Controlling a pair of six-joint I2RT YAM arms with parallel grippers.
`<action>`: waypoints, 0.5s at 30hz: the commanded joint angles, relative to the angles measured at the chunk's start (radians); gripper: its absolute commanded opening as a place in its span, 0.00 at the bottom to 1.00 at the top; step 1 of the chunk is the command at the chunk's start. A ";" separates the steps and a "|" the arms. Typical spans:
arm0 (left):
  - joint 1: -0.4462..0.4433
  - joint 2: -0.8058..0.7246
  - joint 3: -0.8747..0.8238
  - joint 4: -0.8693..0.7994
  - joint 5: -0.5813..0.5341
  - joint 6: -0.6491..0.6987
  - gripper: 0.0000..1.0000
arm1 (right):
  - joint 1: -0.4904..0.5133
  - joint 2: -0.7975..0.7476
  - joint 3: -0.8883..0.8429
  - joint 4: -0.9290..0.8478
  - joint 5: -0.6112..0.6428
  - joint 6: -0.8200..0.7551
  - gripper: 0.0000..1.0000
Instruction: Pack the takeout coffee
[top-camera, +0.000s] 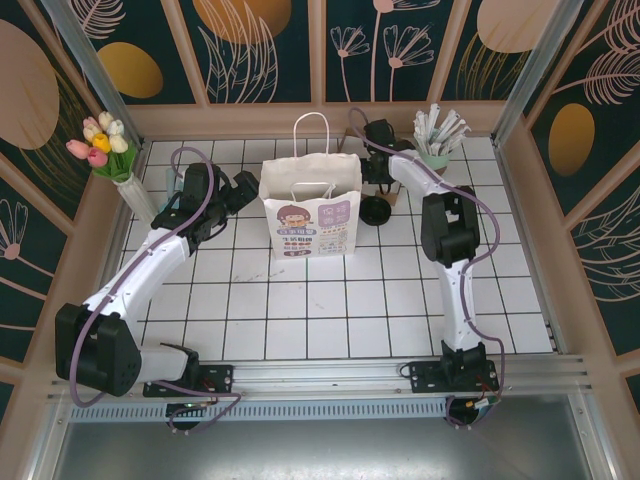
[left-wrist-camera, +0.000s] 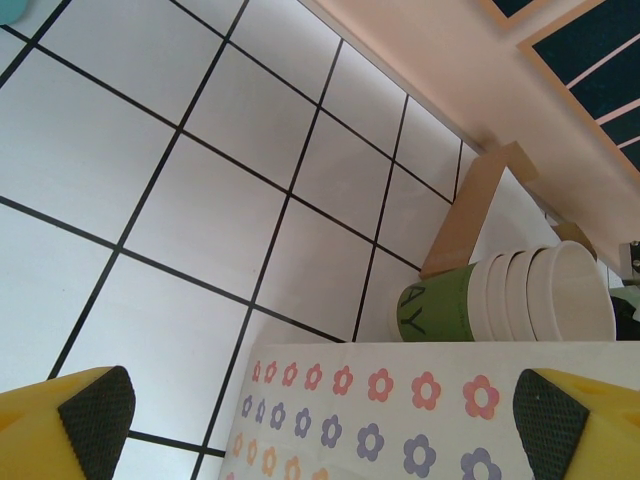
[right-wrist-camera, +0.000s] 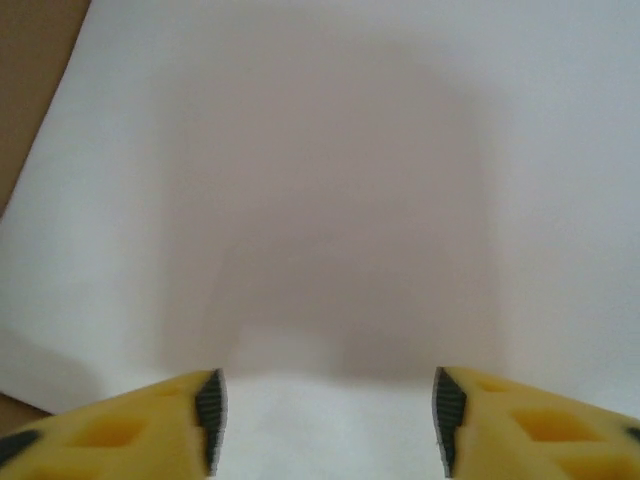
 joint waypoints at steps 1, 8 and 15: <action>0.002 -0.023 -0.018 0.017 -0.003 -0.002 0.99 | 0.007 0.004 -0.008 -0.051 -0.010 -0.012 0.81; 0.003 -0.023 -0.024 0.020 -0.002 -0.002 0.99 | 0.001 0.057 -0.012 -0.042 0.029 0.038 0.59; 0.002 -0.021 -0.026 0.024 -0.001 -0.002 0.99 | 0.002 -0.023 -0.047 0.012 0.022 0.015 0.20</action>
